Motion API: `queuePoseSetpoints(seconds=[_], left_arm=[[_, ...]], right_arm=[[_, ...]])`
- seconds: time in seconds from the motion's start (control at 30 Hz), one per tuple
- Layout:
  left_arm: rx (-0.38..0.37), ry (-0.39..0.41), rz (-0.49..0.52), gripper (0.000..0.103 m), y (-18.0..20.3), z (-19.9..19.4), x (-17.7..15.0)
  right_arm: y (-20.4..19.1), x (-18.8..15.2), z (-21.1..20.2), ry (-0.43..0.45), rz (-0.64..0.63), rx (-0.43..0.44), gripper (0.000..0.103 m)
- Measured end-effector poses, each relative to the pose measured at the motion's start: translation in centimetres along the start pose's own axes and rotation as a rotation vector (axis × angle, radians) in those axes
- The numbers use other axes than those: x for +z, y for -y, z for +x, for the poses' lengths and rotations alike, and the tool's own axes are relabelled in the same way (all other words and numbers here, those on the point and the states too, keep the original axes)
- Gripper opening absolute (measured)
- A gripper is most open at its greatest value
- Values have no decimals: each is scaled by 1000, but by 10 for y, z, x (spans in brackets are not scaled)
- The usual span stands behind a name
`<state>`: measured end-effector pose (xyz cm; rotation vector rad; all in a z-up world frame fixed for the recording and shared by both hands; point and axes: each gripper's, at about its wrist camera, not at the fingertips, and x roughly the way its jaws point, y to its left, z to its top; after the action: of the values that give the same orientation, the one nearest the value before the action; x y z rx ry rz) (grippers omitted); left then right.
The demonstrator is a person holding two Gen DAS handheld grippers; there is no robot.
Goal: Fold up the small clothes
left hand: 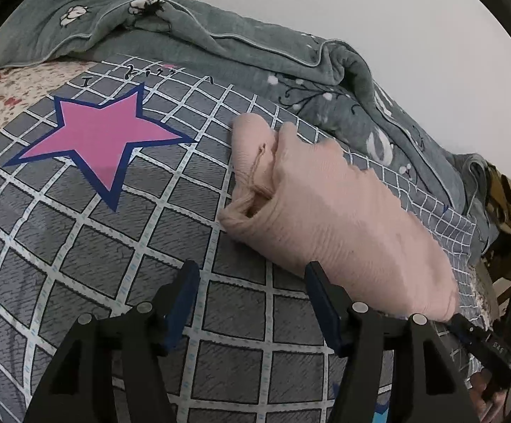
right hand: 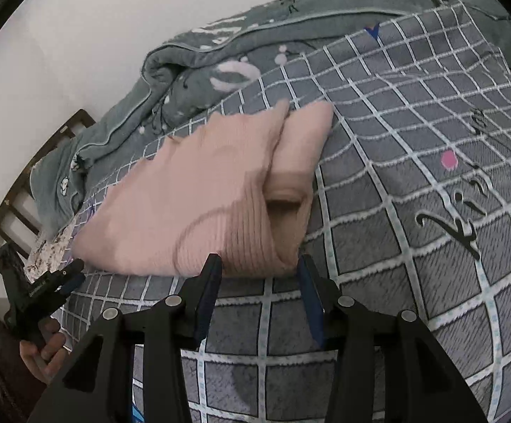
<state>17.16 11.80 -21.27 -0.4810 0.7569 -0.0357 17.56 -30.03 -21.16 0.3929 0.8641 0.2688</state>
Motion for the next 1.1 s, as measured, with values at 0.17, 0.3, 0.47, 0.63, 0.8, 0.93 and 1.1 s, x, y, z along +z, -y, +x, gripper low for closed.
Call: queuePoseSetpoints(seconds=[0.17,0.3,0.47,0.63,0.8,0.93,1.1], left_arm=[[-143,-24,-117,62,-8,14,12],[-193,-25,-172,61,-5,28,21],[-142,-10,-252,29,-10,45,27],[-176,-24,-299,14,-22,40,16],[-141,-17,-231,12,-20,29,7],[-130,-17,-222,15,-20,26,6],[-124,-20,-202,18,-17,28,10]], right_arm=[[0,1,1,-22,4,12,44],[6,4,-1,-41,36,60,44],[11,5,2,-44,47,72,44],[9,4,1,-46,35,65,44],[9,4,-2,-39,37,56,44],[7,2,-5,-34,21,50,44],[6,1,-1,-29,23,42,44]])
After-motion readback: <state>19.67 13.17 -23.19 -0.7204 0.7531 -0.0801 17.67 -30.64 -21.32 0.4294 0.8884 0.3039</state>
